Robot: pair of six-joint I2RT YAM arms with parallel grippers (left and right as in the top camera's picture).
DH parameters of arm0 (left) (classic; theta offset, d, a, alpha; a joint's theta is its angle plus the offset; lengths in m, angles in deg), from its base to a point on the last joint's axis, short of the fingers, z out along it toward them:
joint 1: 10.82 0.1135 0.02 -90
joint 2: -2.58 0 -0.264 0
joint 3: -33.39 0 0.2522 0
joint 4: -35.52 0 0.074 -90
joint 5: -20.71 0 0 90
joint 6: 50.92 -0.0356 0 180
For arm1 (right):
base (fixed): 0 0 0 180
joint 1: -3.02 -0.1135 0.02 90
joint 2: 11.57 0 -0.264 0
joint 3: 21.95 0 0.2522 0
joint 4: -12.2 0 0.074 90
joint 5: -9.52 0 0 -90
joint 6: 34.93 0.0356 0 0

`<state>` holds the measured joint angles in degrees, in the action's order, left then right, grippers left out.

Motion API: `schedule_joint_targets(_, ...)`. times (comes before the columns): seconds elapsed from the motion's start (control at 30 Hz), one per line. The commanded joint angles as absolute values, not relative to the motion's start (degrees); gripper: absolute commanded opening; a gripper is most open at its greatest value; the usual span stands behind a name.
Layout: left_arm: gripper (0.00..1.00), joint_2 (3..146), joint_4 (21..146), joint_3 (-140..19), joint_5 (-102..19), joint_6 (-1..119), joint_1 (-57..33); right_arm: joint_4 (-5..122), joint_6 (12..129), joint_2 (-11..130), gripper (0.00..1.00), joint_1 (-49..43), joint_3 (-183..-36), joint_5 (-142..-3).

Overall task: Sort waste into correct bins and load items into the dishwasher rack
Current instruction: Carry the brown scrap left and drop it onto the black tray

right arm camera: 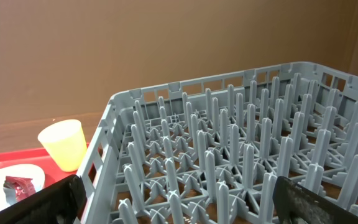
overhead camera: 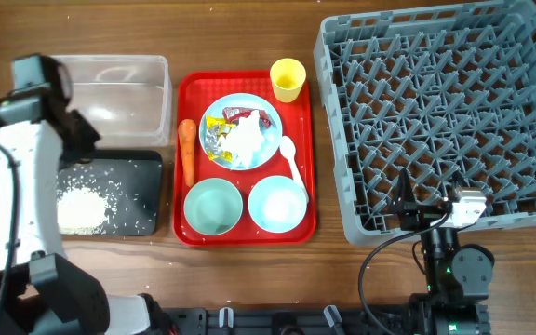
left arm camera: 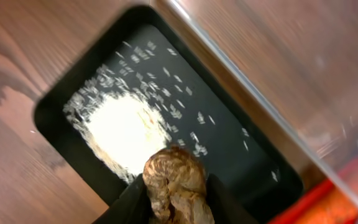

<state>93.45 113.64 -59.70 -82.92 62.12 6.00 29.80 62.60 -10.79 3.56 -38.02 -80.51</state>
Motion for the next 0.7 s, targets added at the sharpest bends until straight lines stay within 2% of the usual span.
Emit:
schedule_joint_targets(0.0,0.26,94.72,110.19,-57.89,-82.35,61.82,12.41,29.60,63.13,-11.29,1.00,3.32,-37.82,-80.01)
schedule_joint_targets(0.2,0.26,98.13,101.75,-52.14,-78.61,61.82,17.67,29.60,63.13,-11.29,1.00,3.32,-37.82,-80.01)
schedule_joint_targets(0.47,0.27,104.93,95.19,-47.77,-81.08,61.82,17.96,29.60,63.13,-11.14,1.00,3.32,-37.82,-80.01)
schedule_joint_targets(0.67,0.33,105.69,94.30,-47.77,-82.05,61.82,17.98,29.60,63.13,-11.14,1.00,3.32,-37.82,-80.01)
